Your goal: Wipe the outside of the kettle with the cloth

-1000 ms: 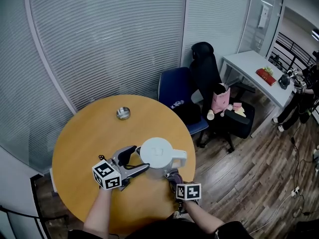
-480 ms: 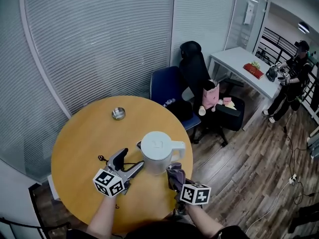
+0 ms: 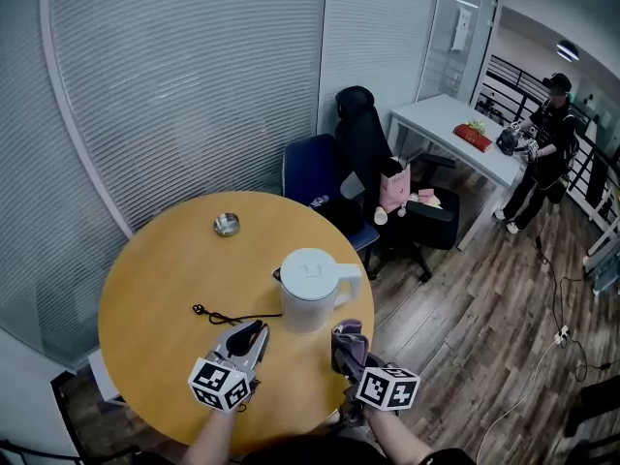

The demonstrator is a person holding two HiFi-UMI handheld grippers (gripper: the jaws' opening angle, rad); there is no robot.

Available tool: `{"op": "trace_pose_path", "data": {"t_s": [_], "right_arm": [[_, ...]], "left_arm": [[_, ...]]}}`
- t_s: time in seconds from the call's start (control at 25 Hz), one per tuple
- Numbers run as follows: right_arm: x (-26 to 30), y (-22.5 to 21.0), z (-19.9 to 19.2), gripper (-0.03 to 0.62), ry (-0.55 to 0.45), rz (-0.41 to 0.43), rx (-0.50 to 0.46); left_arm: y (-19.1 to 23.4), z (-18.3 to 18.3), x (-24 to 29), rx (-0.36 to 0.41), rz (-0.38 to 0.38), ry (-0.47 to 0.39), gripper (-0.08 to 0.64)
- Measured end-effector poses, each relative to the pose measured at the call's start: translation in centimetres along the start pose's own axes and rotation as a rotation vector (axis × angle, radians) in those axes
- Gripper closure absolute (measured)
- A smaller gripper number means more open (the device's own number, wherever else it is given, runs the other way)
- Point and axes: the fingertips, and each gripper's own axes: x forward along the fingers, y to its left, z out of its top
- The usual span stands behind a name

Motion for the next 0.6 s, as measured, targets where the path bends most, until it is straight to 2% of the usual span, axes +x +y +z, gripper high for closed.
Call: {"op": "trace_pose_path", "data": {"t_s": [0.16, 0.6], "right_arm": [[-0.9, 1.0, -0.9, 0.483, -0.026, -0.006, 0.015], [-2.1, 3.2, -2.9, 0.483, -0.058, -0.009, 0.019]], "left_arm": [[-0.4, -0.7, -2.1, 0.005, 0.026, 0.019, 0.538], [-1.9, -3.9, -5.3, 0.004, -0.041, 0.067, 0.549]]}}
